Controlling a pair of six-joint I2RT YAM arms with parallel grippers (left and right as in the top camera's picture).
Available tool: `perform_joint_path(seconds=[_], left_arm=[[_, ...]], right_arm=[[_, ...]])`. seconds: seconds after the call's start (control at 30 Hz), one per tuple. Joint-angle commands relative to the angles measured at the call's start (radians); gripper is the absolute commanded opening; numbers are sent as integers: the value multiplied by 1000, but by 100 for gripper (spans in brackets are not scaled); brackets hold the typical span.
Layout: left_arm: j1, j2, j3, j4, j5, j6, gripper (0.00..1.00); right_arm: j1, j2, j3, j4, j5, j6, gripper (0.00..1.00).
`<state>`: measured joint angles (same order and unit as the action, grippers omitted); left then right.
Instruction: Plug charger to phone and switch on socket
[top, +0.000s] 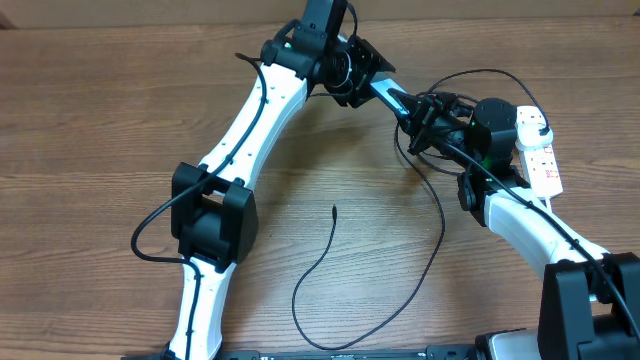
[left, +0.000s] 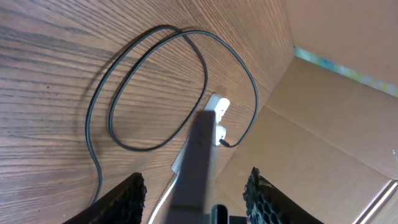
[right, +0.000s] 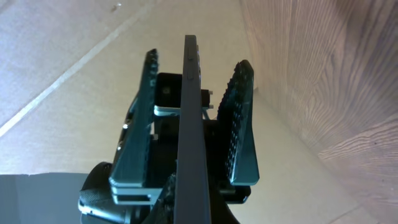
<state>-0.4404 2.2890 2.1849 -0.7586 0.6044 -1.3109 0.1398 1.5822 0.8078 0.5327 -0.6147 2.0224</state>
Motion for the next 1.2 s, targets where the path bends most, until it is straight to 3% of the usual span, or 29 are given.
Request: perform_joint_path(seconds=[0.0,0.53,0.77,1.07,1.17], left_arm=[[-19,-44,-4,5,-26,-14,55],[-39,-42,-4,5,-44,-28,47],[-43,-42,-4,5,-48,-29,29],[-43,-41,-4,4,-55,-28,24],[-43,-41,-4,4,-55,-28,15]], right_arm=[[7,-6,14,7,-11,23,4],[7,-6,14,9,-16,23,4],[7,-6,14,9,-16,23,4],[11,-6,14,9,-15,23,4],[11,-6,14,9,-15,23,4]])
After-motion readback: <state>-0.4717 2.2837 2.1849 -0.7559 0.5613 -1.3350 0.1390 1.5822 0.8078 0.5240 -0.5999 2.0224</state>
